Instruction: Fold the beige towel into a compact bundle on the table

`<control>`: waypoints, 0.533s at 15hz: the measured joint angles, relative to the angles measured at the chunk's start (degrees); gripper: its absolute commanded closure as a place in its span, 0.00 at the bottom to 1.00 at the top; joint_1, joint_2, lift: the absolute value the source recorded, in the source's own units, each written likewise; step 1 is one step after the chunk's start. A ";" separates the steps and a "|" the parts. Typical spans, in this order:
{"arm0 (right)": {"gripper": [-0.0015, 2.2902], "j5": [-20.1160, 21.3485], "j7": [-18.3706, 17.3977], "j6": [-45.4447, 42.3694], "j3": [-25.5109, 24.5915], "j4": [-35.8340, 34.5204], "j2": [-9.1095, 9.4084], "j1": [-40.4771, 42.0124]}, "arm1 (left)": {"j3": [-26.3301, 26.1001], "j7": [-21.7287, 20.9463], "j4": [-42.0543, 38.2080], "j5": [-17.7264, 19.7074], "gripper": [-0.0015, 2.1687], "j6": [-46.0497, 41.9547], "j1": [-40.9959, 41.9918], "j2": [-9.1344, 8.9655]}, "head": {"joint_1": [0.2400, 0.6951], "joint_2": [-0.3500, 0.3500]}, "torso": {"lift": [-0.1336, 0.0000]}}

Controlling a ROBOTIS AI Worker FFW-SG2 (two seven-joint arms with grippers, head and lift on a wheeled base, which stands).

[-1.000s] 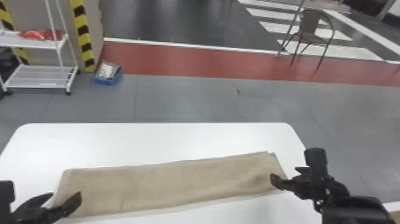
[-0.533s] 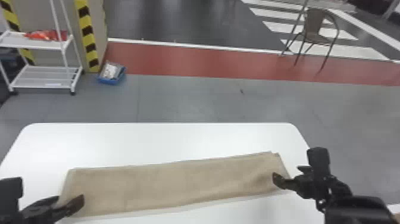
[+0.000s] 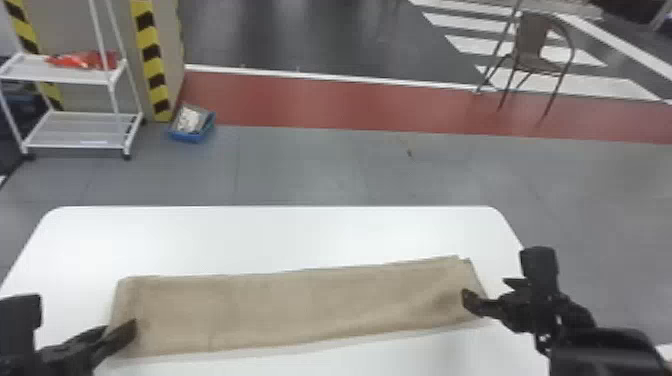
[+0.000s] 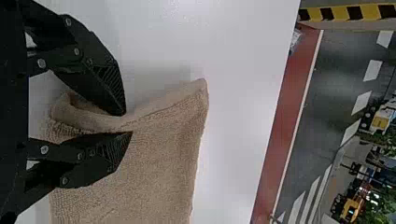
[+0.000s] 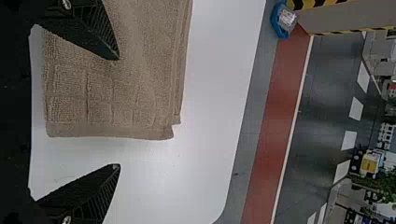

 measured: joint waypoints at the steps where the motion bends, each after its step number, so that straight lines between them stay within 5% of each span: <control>1: 0.03 0.00 -0.05 -0.01 0.00 0.08 -0.03 -0.03 | 0.20 -0.07 -0.06 -0.04 0.83 0.08 0.07 0.07 | 1.00 0.21 | 1.00; 8: 0.03 0.00 -0.08 -0.02 -0.08 0.25 -0.01 0.12 | 7.91 -4.16 -4.88 0.78 0.85 3.06 2.92 0.14 | 1.00 0.29 | 1.00</control>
